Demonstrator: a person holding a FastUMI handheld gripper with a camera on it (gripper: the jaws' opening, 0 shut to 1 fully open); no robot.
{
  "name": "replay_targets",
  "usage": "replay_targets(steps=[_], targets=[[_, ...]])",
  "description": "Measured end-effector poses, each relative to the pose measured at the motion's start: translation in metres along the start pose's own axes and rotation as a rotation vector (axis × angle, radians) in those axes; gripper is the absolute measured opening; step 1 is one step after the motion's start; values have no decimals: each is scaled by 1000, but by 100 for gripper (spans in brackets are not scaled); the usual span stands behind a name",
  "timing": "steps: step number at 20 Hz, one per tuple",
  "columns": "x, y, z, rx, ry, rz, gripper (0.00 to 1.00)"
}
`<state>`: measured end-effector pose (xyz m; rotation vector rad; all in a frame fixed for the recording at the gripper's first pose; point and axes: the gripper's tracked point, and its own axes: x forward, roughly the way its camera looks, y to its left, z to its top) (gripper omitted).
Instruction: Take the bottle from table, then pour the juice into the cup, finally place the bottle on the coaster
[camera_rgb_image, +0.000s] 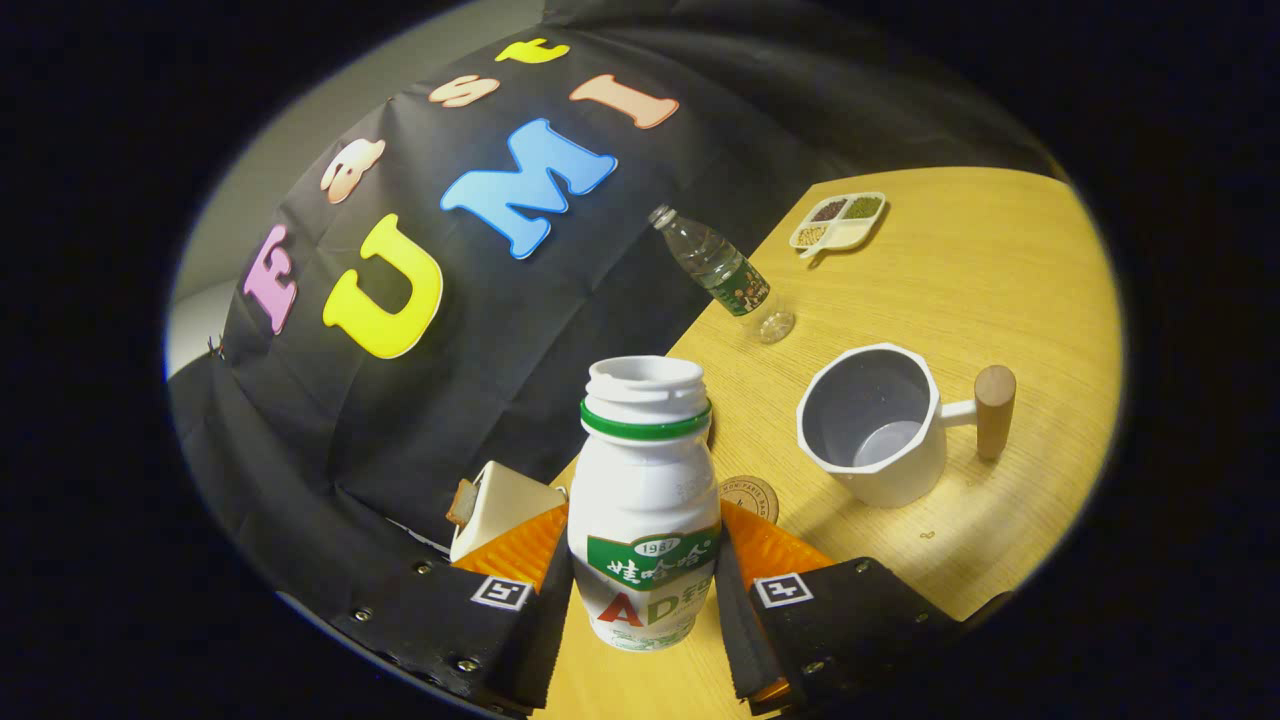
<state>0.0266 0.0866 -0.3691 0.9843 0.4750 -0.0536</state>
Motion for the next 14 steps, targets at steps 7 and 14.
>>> replay_targets(steps=[7, 14], targets=[[4, -9, 0, 122, 36, -24, 66], [5, -9, -1, 230, 59, -32, 66]])
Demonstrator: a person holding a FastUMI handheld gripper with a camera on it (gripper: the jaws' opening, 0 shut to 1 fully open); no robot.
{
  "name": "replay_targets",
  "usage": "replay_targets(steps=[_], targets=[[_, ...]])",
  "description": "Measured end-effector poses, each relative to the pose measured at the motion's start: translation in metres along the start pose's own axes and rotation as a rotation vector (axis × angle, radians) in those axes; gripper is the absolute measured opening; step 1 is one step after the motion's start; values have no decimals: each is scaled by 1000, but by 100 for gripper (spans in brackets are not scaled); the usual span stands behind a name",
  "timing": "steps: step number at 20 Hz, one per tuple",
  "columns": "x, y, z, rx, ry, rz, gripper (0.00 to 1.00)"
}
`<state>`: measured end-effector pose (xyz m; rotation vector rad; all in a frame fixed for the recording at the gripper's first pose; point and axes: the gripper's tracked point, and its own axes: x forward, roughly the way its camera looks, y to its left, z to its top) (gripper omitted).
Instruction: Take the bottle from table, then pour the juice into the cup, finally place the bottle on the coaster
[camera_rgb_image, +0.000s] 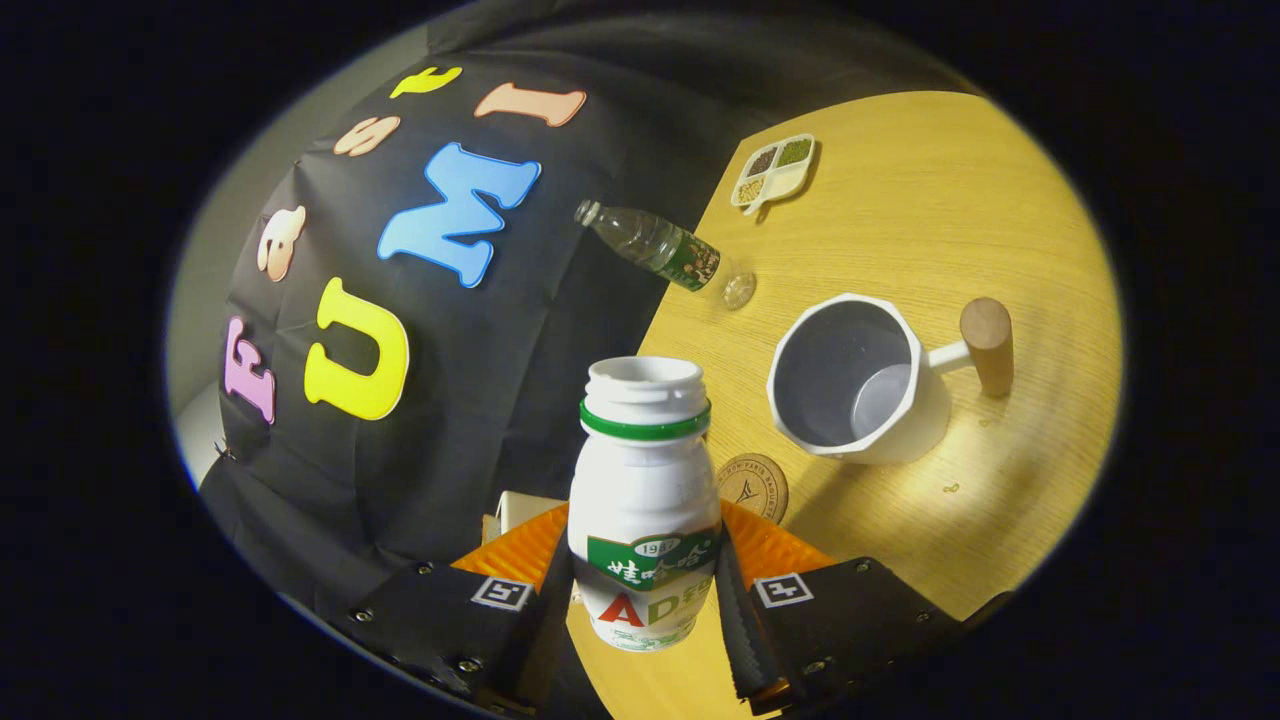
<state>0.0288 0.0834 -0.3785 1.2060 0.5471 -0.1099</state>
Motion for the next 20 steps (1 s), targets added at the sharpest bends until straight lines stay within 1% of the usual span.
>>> replay_targets(steps=[8, 20], targets=[[0, 0, 1, 130, 3, -8, 66], [-3, 7, 3, 270, 24, 33, 66]])
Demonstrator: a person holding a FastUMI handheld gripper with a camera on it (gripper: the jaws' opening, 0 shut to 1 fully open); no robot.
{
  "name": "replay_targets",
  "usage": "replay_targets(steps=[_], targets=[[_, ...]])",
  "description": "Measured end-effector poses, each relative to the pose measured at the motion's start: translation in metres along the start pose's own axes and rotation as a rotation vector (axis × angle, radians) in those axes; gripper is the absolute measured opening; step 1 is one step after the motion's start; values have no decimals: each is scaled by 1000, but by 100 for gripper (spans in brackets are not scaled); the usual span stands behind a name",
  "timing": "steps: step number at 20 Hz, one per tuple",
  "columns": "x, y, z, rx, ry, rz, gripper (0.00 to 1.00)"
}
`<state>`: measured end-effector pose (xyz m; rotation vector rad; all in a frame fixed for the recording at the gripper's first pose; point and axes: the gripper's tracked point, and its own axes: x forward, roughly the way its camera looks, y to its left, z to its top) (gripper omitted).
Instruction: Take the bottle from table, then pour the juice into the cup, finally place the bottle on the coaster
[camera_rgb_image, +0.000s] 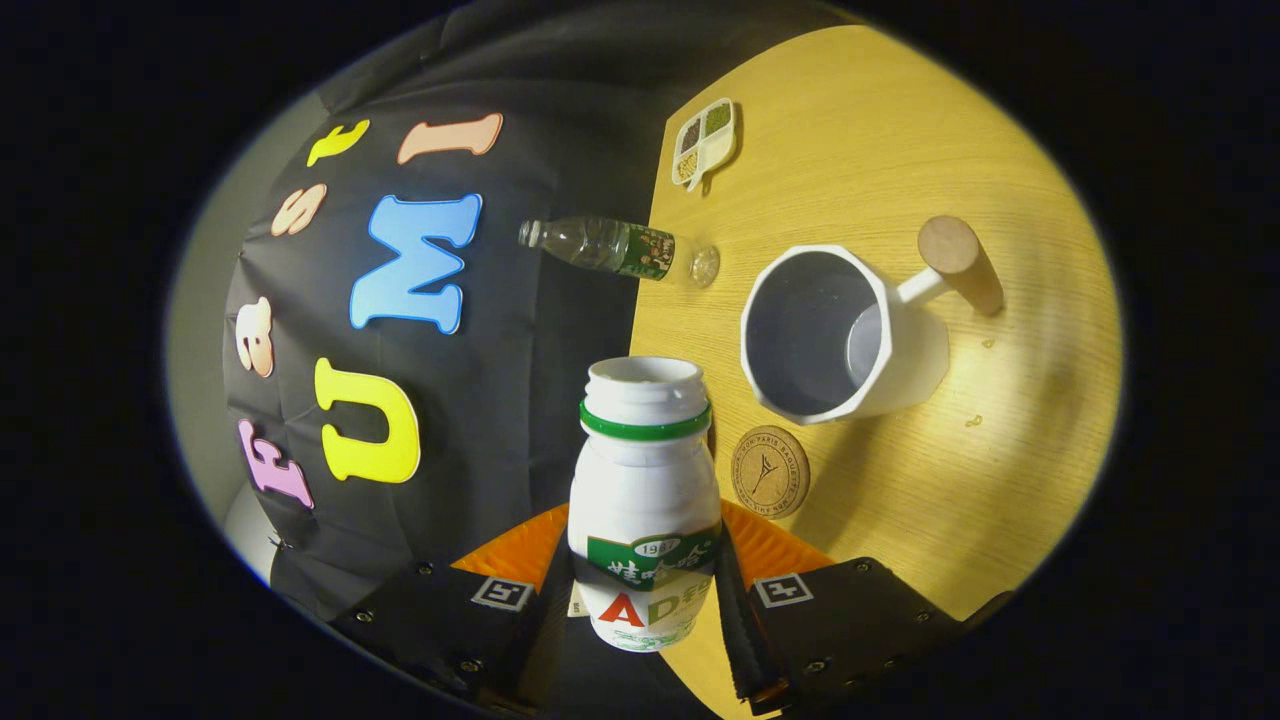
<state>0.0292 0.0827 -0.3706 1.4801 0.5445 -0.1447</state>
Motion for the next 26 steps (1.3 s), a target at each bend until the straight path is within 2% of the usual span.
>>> replay_targets(steps=[10, 26], targets=[[4, -3, -3, 116, 30, -12, 66], [6, 0, 0, 207, 33, -3, 66]])
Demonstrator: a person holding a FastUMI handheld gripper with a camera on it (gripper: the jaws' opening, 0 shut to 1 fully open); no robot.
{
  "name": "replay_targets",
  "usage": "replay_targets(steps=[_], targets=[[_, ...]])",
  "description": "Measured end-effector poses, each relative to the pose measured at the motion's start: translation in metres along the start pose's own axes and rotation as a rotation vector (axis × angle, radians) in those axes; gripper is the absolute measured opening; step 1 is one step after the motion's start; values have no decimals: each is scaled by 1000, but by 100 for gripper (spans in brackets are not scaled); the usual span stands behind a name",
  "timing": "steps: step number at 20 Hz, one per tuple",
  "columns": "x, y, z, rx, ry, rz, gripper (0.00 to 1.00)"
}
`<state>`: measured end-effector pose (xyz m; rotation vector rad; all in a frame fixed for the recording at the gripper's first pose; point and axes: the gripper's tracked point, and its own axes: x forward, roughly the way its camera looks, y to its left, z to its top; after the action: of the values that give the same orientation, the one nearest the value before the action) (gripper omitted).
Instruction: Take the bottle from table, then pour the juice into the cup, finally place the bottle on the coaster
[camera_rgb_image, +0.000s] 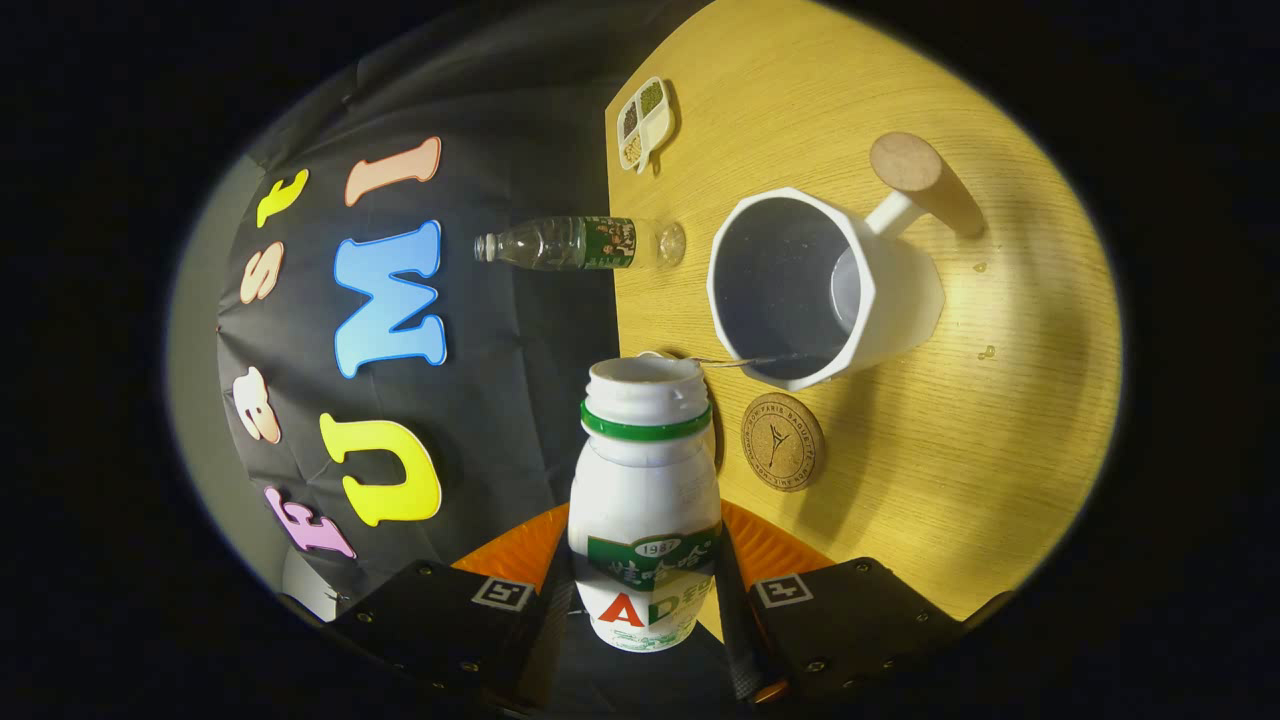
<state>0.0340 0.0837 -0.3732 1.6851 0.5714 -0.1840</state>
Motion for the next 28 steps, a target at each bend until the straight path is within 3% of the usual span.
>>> replay_targets(steps=[28], targets=[[1, 6, 2, 73, -20, 2, 66]])
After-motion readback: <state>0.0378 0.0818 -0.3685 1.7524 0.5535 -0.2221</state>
